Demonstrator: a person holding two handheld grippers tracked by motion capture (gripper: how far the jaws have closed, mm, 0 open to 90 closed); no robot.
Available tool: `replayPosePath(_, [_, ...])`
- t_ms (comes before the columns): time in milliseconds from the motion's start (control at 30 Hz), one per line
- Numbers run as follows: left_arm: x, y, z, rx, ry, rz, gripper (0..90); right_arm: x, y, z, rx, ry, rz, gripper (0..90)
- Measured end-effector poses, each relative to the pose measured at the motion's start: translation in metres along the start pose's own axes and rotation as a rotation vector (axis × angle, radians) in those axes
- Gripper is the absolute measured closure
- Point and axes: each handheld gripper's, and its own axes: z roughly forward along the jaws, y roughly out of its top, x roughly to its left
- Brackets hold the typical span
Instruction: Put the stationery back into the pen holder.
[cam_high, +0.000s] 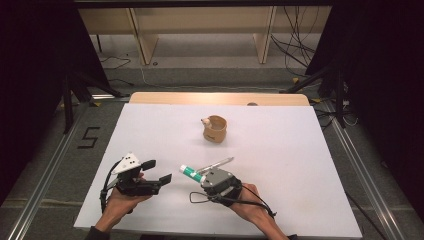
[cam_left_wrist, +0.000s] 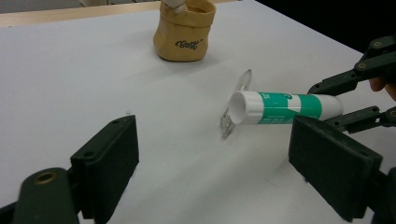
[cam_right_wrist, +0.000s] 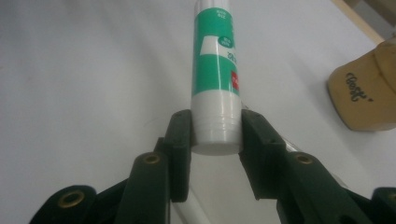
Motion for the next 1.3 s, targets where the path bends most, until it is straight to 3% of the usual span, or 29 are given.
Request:
replayPosePath(100, [-0.006, 0.007, 0.001, 0.01, -0.021, 0.026, 15.9, 0.001, -0.007, -0.01, -0.014, -0.037, -0.049, 66.0])
replayPosePath(267, [-0.012, 0.015, 0.006, 0.039, -0.045, 0.054, 15.8, 0.004, -0.015, -0.018, -0.027, -0.066, -0.089, 66.0])
replayPosePath(300, [-0.015, 0.019, 0.01, 0.053, -0.055, 0.07, 15.7, 0.005, -0.017, -0.021, -0.037, -0.084, -0.125, 66.0])
replayPosePath(400, [-0.019, 0.024, 0.012, 0.066, -0.072, 0.087, 15.7, 0.007, -0.018, -0.023, -0.045, -0.09, -0.153, 66.0])
replayPosePath(433, [-0.022, 0.029, 0.013, 0.077, -0.083, 0.116, 15.7, 0.008, -0.018, -0.025, -0.042, -0.085, -0.19, 66.0])
replayPosePath(600, [-0.028, 0.038, 0.017, 0.107, -0.115, 0.154, 15.8, 0.013, -0.021, -0.028, -0.047, -0.092, -0.258, 65.9])
replayPosePath(633, [-0.03, 0.04, 0.019, 0.115, -0.118, 0.164, 15.7, 0.015, -0.022, -0.029, -0.055, -0.09, -0.302, 65.9])
replayPosePath(867, [-0.038, 0.047, 0.026, 0.159, -0.143, 0.192, 15.7, 0.023, -0.022, -0.032, -0.065, -0.105, -0.32, 65.9])
replayPosePath(900, [-0.039, 0.048, 0.027, 0.171, -0.15, 0.201, 15.7, 0.024, -0.022, -0.033, -0.076, -0.116, -0.349, 65.9])
replayPosePath(1000, [-0.04, 0.05, 0.028, 0.182, -0.158, 0.212, 15.8, 0.026, -0.023, -0.034, -0.079, -0.135, -0.354, 66.0])
replayPosePath(1033, [-0.041, 0.05, 0.029, 0.189, -0.166, 0.218, 15.8, 0.027, -0.024, -0.035, -0.085, -0.148, -0.384, 66.0])
replayPosePath(1067, [-0.042, 0.05, 0.031, 0.193, -0.171, 0.22, 15.8, 0.027, -0.024, -0.035, -0.085, -0.148, -0.384, 66.0])
replayPosePath(1100, [-0.044, 0.051, 0.034, 0.215, -0.183, 0.234, 15.8, 0.029, -0.026, -0.036, -0.091, -0.168, -0.423, 65.9])
replayPosePath(1133, [-0.044, 0.051, 0.034, 0.215, -0.183, 0.234, 15.8, 0.029, -0.026, -0.036, -0.091, -0.168, -0.423, 65.9])
replayPosePath(1167, [-0.046, 0.051, 0.037, 0.234, -0.187, 0.252, 15.8, 0.03, -0.027, -0.035, -0.093, -0.185, -0.479, 66.0])
replayPosePath(1233, [-0.049, 0.053, 0.039, 0.249, -0.204, 0.266, 15.9, 0.035, -0.029, -0.034, -0.08, -0.21, -0.501, 65.9])
replayPosePath(1267, [-0.049, 0.053, 0.039, 0.249, -0.204, 0.266, 15.9, 0.033, -0.03, -0.034, -0.085, -0.217, -0.566, 65.9])
replayPosePath(1300, [-0.052, 0.055, 0.04, 0.266, -0.226, 0.284, 15.9, 0.035, -0.031, -0.034, -0.092, -0.231, -0.584, 65.9])
